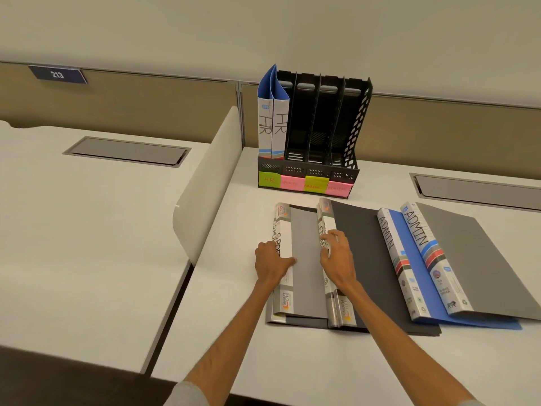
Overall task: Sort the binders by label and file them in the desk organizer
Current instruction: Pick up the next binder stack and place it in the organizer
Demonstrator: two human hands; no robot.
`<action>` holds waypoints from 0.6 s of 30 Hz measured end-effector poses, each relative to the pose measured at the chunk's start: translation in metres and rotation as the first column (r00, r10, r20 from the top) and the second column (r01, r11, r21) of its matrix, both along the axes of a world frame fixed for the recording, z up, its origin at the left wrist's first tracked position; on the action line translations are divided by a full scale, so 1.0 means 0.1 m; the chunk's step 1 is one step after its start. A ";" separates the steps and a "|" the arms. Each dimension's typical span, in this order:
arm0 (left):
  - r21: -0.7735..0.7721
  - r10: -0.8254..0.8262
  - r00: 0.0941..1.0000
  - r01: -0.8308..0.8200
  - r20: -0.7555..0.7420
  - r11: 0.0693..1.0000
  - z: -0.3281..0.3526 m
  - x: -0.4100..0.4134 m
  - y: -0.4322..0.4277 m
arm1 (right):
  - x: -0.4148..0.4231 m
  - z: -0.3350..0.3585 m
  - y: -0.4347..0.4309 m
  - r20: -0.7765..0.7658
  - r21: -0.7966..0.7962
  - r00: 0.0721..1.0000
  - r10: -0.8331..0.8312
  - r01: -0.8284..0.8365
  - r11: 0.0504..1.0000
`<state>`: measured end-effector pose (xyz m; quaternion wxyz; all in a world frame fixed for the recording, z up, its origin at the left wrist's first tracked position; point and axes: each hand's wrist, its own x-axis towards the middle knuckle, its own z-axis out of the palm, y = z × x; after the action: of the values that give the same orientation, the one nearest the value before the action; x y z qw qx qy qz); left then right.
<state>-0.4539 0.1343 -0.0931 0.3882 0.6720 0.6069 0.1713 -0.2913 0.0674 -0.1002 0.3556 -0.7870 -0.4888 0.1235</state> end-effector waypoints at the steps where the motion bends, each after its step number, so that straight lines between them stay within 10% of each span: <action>1: -0.006 0.022 1.000 -0.022 0.016 1.000 0.01 0.01 0.00 | -0.02 -0.02 -0.02 -0.001 -0.007 1.000 0.005 -0.005 1.000; 18: 0.009 0.172 0.890 -0.194 0.422 0.981 0.94 0.38 0.09 | 0.20 0.50 0.59 -0.105 0.118 0.989 0.102 -0.090 0.989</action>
<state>-0.4158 0.1435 0.0012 0.4741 0.5692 0.5654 0.3628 -0.2716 0.1260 -0.0504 0.4198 -0.7330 -0.5120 0.1558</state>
